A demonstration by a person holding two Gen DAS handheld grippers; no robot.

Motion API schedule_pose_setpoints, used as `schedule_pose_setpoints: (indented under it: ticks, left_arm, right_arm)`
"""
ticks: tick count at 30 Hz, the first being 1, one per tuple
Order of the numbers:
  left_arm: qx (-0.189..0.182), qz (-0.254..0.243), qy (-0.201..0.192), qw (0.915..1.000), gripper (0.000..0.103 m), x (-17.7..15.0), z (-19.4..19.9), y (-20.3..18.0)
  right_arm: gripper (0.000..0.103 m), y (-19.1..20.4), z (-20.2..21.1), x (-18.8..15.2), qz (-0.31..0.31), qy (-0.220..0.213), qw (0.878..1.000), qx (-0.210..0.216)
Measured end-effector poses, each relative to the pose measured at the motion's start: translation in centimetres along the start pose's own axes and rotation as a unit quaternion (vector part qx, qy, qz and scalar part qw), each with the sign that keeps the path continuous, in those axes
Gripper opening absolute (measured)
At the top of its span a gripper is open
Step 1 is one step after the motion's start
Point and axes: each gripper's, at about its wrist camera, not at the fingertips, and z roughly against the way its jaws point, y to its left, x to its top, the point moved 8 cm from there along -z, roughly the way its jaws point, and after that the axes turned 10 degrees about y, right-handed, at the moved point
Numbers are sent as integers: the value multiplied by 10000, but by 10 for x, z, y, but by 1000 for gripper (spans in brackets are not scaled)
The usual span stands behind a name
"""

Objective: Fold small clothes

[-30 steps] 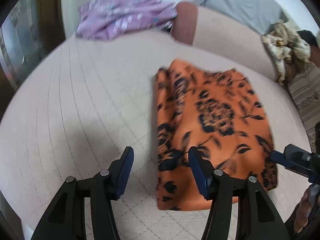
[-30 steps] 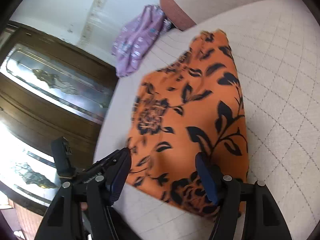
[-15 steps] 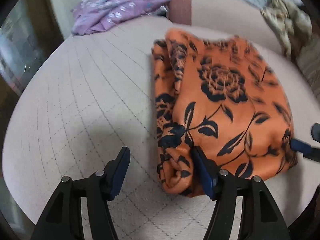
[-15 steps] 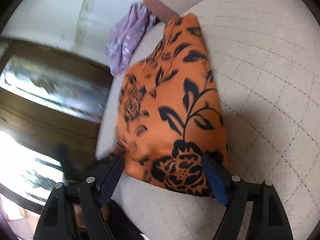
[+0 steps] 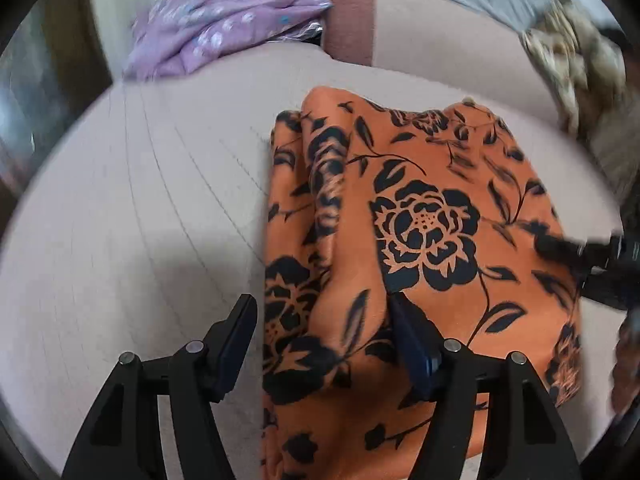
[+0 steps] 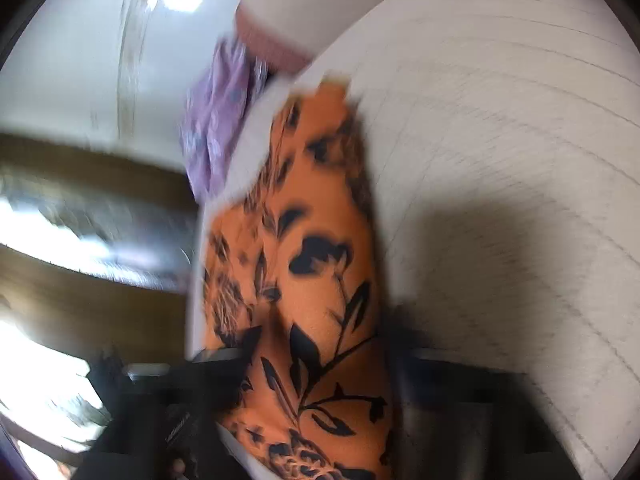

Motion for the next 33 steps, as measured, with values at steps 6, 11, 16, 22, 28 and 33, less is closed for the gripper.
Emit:
schedule_pose_setpoints:
  ticks: [6,11,16,22,28,33]
  left_arm:
    - [-155,163,-43,9997,72,1,-2,6]
    - [-240,212,-31,9995,74,2,-4,7]
    - [-277,241,-27,9993,74,-1,-3,9]
    - [-278,240,-28,9993,74,-1,-2,9]
    - [-436,421,-64,9981,75,-1,8,11]
    - [-111,403,-191,9989,78,-1,13,22]
  right_arm:
    - [65,11,0,3,421,-136,9955,-833]
    - [67,12,11,-2,236,-238,9984,-457]
    - [68,5,22,-23,219,-246,9985,-427]
    - [69,-1,26,-34,118,-231,9988,-410]
    - [69,6,35,-37,230,-356,9981,-437]
    - [70,42,52,-31,773,-688,9943,-239]
